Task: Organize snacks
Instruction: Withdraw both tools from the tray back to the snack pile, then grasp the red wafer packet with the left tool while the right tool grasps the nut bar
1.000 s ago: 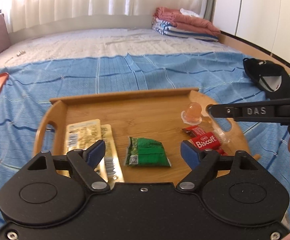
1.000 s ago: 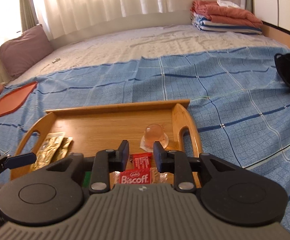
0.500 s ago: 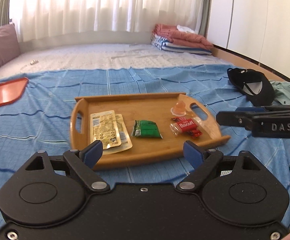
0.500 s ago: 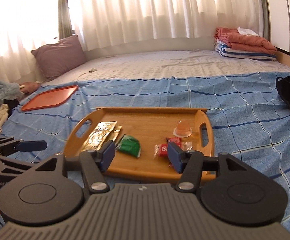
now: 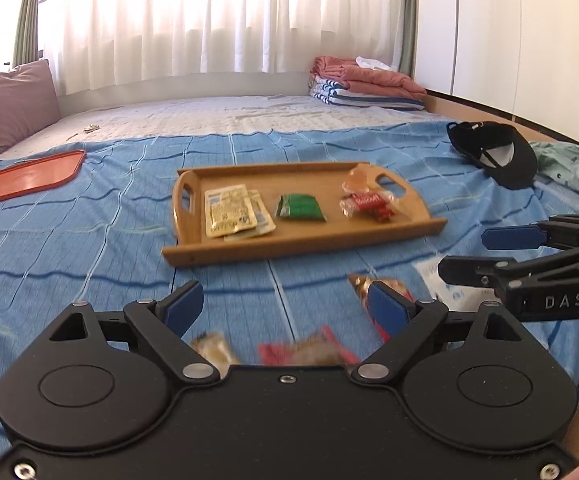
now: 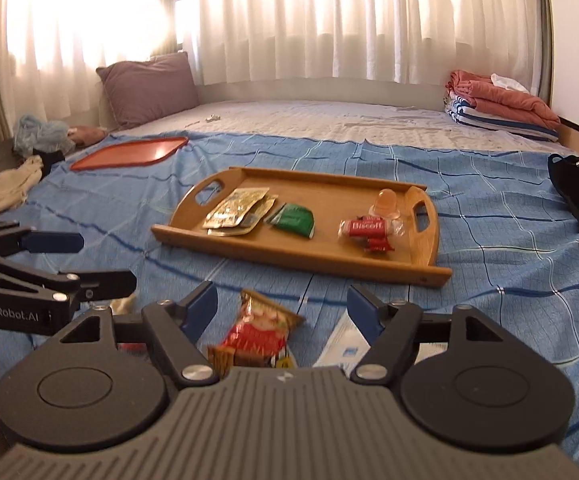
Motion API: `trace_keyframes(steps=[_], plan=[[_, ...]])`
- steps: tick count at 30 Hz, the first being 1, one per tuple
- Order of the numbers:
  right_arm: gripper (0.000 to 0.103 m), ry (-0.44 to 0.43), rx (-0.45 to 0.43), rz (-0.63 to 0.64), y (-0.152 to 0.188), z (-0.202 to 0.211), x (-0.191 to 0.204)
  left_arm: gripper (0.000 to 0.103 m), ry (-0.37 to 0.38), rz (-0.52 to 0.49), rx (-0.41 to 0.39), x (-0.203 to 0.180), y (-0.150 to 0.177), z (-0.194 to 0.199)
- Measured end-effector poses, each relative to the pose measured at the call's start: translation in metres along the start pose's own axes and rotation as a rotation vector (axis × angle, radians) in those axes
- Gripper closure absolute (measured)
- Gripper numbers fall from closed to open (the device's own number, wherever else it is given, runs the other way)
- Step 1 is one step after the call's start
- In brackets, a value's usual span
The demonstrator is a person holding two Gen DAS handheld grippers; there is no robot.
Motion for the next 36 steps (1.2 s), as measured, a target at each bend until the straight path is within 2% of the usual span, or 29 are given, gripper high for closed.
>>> trace_keyframes(steps=[8, 17, 28, 36], plan=[[0.019, -0.009, 0.044, 0.029, 0.033, -0.001, 0.013, 0.014, 0.019, -0.052, 0.034, -0.013, 0.037, 0.004], [0.018, -0.023, 0.073, 0.025, 0.046, -0.011, 0.016, 0.016, 0.063, -0.104, 0.071, -0.026, 0.063, -0.002], [0.018, -0.033, 0.097, 0.019, 0.051, -0.021, 0.016, 0.034, 0.124, -0.080, 0.114, -0.029, 0.065, -0.024], [0.018, -0.041, 0.106, 0.010, 0.052, -0.027, 0.015, 0.041, 0.130, -0.091, 0.117, -0.030, 0.065, -0.031]])
Point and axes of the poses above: each gripper's, at about its wrist camera, not at the fingertips, and z roughly against the way its jaws point, x to its left, y to its underside, the point moved 1 cm from there along -z, roughly the way its jaws point, and after that the axes turned 1 degree about y, right-handed, at the moved point
